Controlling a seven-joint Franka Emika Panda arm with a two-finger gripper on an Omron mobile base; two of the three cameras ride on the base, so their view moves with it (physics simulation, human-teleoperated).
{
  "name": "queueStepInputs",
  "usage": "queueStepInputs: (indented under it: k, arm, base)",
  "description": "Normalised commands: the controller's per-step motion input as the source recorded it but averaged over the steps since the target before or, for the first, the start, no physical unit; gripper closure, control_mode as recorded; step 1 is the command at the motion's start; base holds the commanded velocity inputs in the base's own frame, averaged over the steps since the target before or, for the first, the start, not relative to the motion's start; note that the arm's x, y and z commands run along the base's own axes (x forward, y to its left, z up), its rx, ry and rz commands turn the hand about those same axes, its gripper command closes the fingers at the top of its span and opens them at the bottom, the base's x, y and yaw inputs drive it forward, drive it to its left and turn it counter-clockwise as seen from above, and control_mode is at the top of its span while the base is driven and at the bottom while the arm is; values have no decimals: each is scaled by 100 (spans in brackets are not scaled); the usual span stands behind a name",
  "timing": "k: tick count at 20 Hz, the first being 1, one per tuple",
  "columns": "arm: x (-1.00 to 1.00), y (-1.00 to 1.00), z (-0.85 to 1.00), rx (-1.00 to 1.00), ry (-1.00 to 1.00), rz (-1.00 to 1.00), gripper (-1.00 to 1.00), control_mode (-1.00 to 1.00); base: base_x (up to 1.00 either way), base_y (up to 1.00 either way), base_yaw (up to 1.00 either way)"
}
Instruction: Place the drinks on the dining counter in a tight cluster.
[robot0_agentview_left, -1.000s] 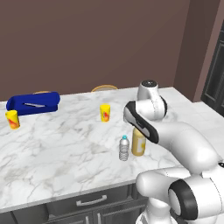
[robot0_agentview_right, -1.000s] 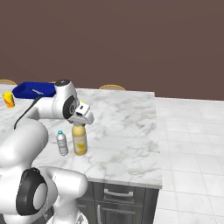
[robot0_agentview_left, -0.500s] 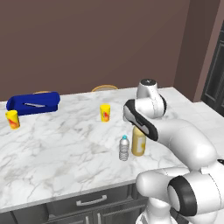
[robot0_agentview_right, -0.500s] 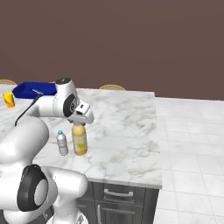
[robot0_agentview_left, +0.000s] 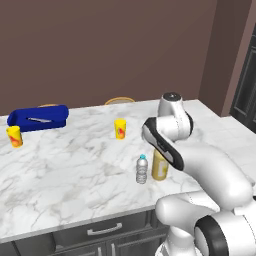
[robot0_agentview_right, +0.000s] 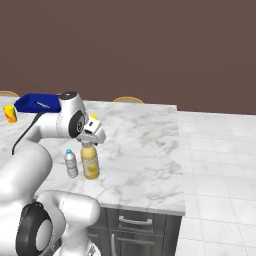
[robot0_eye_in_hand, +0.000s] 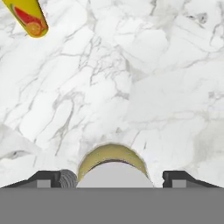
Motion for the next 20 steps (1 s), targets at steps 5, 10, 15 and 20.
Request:
queueStepInputs:
  k: [5,10,15,20]
  arm:
    - [-7,0,9,0,-8,0,-100,-100]
    - [-30,0,12,4,-3,-1,-100,-100]
    - [-44,0,6,6,0,0,-100,-100]
    - [-44,-3,3,3,-2,0,-100,-100]
  base:
    - [0,0,0]
    - [0,0,0]
    - [0,0,0]
    - [0,0,0]
